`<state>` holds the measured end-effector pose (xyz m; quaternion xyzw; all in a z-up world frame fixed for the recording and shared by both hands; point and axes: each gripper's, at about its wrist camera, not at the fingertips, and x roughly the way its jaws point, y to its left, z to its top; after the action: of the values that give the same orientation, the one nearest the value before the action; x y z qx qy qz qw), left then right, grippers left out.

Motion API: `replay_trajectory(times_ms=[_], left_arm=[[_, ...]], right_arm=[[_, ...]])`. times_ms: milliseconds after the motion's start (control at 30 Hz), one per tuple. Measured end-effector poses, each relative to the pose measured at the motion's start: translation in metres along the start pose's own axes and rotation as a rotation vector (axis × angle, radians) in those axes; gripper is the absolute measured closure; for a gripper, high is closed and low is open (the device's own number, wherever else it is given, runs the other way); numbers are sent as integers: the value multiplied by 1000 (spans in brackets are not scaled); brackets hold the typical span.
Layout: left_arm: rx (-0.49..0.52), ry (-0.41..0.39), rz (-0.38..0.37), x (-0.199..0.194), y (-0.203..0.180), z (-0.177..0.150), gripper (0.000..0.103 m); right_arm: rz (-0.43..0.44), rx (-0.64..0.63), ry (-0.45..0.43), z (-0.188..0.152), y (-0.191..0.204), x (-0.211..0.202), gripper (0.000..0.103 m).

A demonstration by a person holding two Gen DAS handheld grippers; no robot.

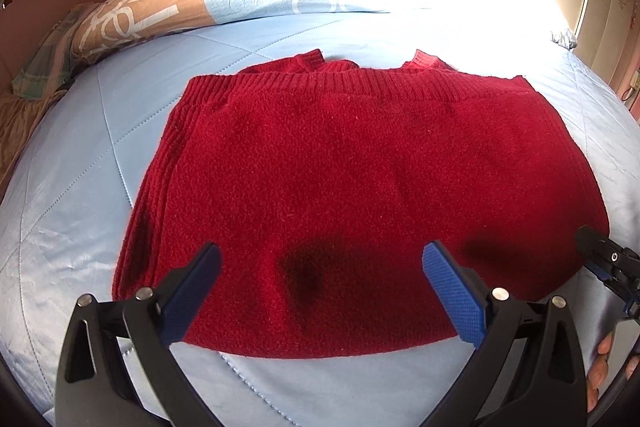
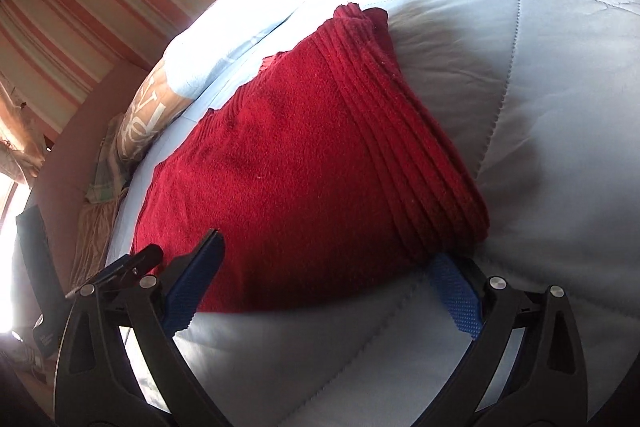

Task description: Fold small clothes

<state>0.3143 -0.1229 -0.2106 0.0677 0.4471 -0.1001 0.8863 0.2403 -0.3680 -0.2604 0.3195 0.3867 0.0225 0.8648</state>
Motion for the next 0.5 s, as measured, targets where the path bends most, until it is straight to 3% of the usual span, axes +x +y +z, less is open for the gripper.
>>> replay_trajectory(times_ms=[367,400,500], left_arm=[[22,38,18,17,-8,-8,2],[18,36,17,17,-8,-9,2],[9,37,9,18,-8,-7,2]], right_arm=[[43,153,-46,19,-14,5,9],[34,156,-55,16,-15,1,13],[-15,175,-70,9,-22,-3,40]])
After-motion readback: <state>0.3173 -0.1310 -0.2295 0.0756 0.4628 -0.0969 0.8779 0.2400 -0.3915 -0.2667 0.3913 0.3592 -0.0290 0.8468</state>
